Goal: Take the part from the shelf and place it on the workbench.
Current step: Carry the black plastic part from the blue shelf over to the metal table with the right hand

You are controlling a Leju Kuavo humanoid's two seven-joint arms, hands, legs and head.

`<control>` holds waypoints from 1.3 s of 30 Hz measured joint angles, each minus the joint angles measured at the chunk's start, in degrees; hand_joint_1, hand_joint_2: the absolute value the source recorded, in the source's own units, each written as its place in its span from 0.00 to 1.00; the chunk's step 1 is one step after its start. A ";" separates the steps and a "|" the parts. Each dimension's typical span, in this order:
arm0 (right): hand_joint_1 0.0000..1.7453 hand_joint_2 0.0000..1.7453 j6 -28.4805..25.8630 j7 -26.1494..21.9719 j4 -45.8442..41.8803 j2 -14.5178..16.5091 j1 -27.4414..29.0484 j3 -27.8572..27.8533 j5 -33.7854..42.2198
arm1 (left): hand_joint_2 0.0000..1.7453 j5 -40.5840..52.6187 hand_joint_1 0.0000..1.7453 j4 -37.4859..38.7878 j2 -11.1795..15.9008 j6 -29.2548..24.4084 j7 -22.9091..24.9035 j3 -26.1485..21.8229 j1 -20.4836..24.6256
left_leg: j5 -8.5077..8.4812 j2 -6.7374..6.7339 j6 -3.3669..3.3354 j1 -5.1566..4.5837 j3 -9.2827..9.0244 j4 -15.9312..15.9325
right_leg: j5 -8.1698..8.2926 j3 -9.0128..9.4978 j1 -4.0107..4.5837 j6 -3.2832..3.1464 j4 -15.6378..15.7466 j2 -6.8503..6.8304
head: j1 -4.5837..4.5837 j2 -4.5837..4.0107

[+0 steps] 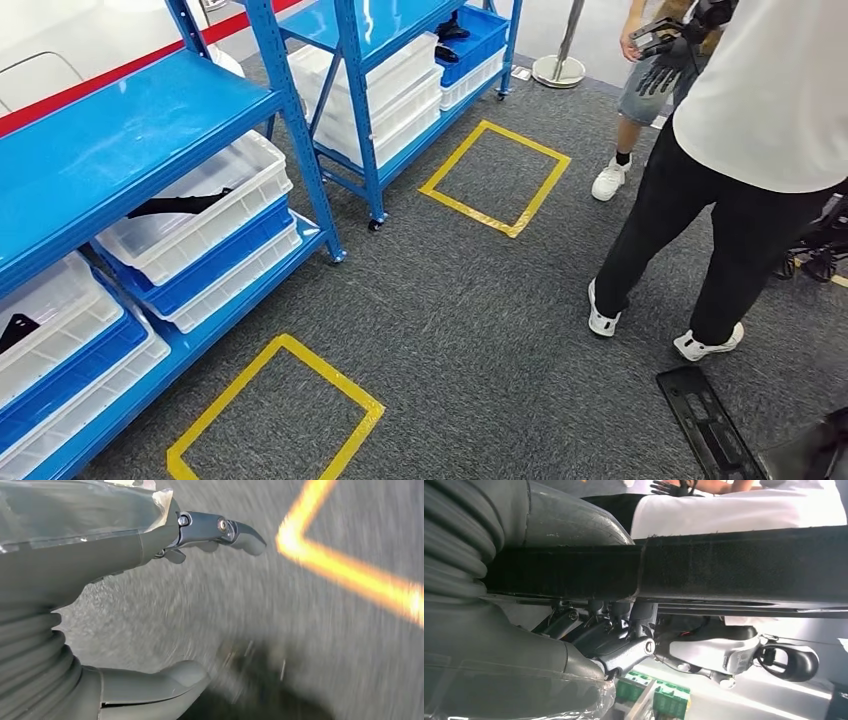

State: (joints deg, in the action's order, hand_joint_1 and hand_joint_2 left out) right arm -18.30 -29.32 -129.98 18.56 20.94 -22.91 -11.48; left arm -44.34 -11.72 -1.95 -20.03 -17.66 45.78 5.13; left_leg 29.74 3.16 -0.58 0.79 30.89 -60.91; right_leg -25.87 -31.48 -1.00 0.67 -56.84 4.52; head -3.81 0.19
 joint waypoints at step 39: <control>1.00 1.00 -2.31 -2.02 5.28 -1.61 -4.56 -0.02 2.41 | 1.00 -0.93 0.00 1.40 2.38 -2.80 -0.54 0.93 0.85 | -2.38 -2.75 -2.09 -0.38 -1.94 5.84 | -3.74 -6.64 0.19 0.96 -9.72 -2.50 | -0.19 0.01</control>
State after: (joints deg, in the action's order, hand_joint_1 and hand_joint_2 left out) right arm -20.61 -31.34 -124.70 16.95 16.38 -22.93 -9.08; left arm -45.27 -10.32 0.43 -22.84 -18.20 46.71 5.98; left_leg 27.36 0.41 -2.67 0.41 28.95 -55.07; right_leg -29.61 -38.12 -0.81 1.63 -66.55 2.03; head -4.01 0.19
